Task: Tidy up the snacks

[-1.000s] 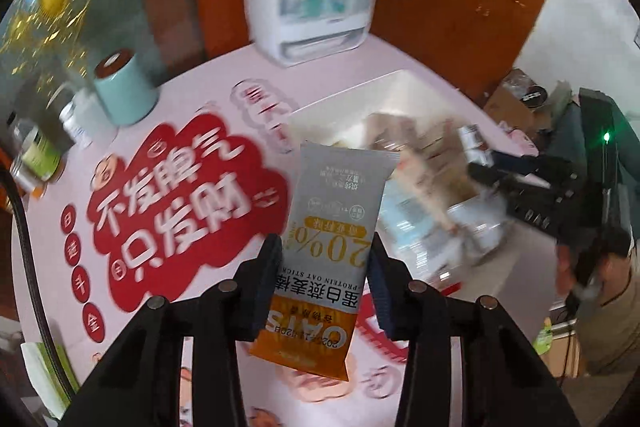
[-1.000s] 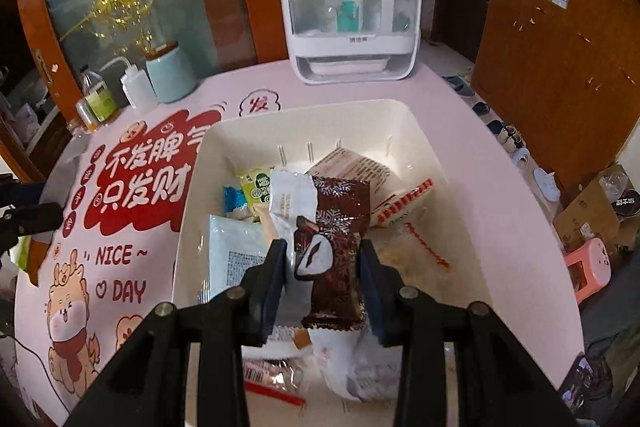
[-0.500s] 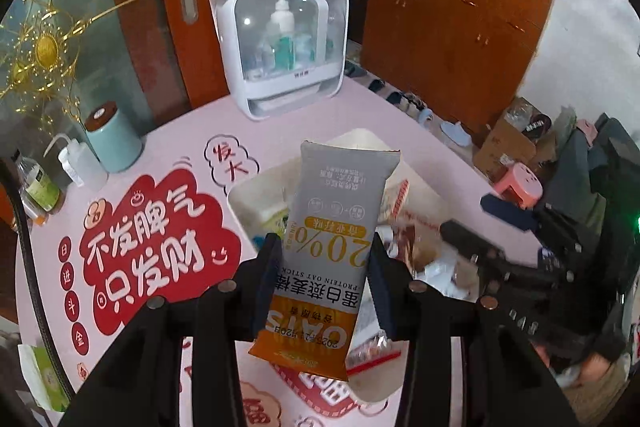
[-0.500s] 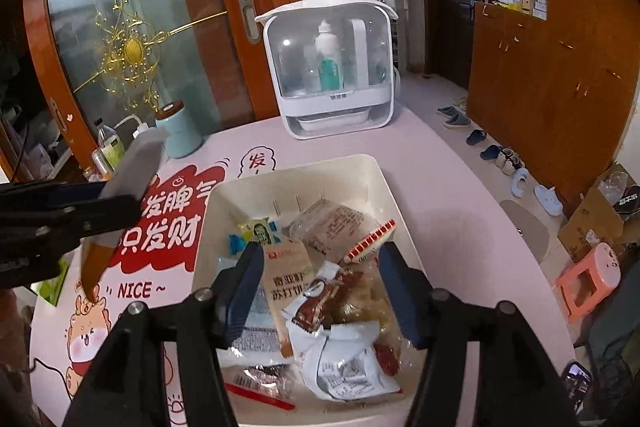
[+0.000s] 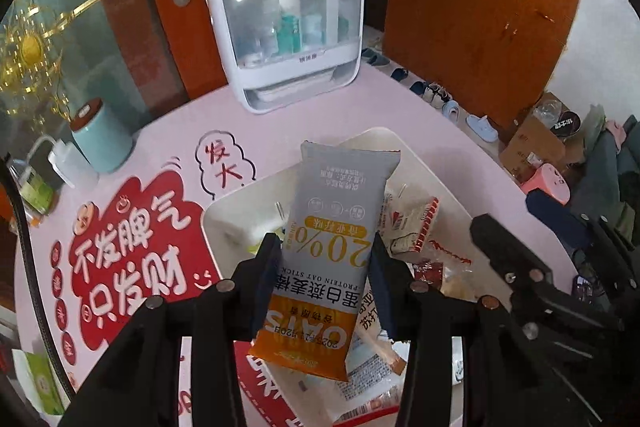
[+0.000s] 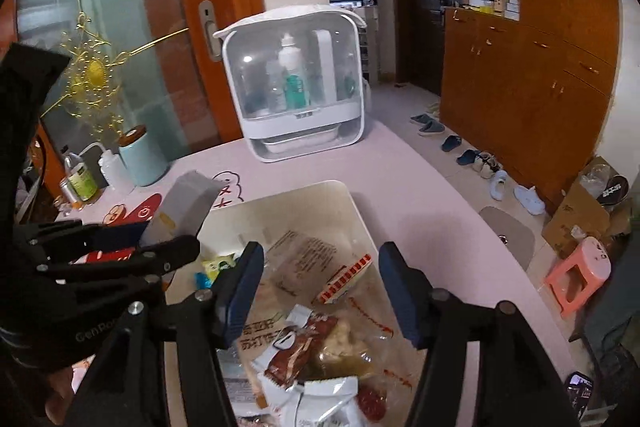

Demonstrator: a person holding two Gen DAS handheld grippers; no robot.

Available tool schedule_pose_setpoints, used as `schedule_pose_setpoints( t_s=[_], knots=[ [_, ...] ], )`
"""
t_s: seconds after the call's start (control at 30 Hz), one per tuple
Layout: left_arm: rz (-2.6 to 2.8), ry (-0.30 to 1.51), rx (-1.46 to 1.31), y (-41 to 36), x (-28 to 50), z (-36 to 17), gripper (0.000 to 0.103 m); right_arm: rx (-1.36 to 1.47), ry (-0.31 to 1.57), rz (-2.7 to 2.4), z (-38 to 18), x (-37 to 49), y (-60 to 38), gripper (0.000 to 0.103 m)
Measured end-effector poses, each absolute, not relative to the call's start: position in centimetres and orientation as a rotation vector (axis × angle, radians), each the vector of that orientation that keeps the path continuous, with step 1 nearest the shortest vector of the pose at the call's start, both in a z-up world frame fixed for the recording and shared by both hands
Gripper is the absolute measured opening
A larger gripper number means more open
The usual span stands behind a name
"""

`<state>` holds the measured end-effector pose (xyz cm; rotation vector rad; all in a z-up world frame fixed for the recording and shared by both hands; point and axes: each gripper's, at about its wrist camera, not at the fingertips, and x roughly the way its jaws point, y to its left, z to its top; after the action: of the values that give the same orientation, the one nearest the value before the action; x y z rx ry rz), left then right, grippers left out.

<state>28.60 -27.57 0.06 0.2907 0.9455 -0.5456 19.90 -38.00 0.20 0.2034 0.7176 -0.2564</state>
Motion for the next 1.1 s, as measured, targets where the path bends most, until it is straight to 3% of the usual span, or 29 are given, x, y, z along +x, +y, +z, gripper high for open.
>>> schedule_pose_setpoints(
  t_s=[0.17, 0.2, 0.23, 0.27, 0.33, 0.73, 0.97, 1.1],
  knots=[
    [-0.538, 0.999, 0.298, -27.8, 29.6, -2.4, 0.046, 0.203, 0.718, -0.285, -0.5, 20.1, -38.3, 0.061],
    [-0.530, 1.012, 0.297, -27.8, 29.8, -2.9, 0.052, 0.203, 0.719, -0.291, -0.6, 20.1, -38.3, 0.061],
    [-0.521, 1.017, 0.294, -27.7, 29.9, -3.1, 0.068, 0.205, 0.720, -0.294, -0.6, 20.1, -38.3, 0.061],
    [-0.511, 1.018, 0.288, -27.6, 30.0, -3.4, 0.077, 0.210, 0.720, -0.295, -0.7, 20.0, -38.4, 0.061],
    [-0.488, 1.004, 0.274, -27.1, 30.1, -3.4, 0.087, 0.220, 0.722, -0.294, -0.8, 20.0, -38.5, 0.061],
    [-0.423, 1.001, 0.243, -23.8, 28.5, -2.4, 0.089, 0.227, 0.740, -0.250, -0.4, 19.5, -36.7, 0.061],
    [-0.368, 0.932, 0.198, -19.2, 24.2, 1.4, 0.089, 0.216, 0.711, -0.201, 2.1, 16.5, -33.8, 0.061],
    [-0.322, 0.874, 0.184, -16.1, 20.5, 3.7, 0.096, 0.204, 0.698, -0.159, 3.6, 13.6, -31.9, 0.061]
  ],
)
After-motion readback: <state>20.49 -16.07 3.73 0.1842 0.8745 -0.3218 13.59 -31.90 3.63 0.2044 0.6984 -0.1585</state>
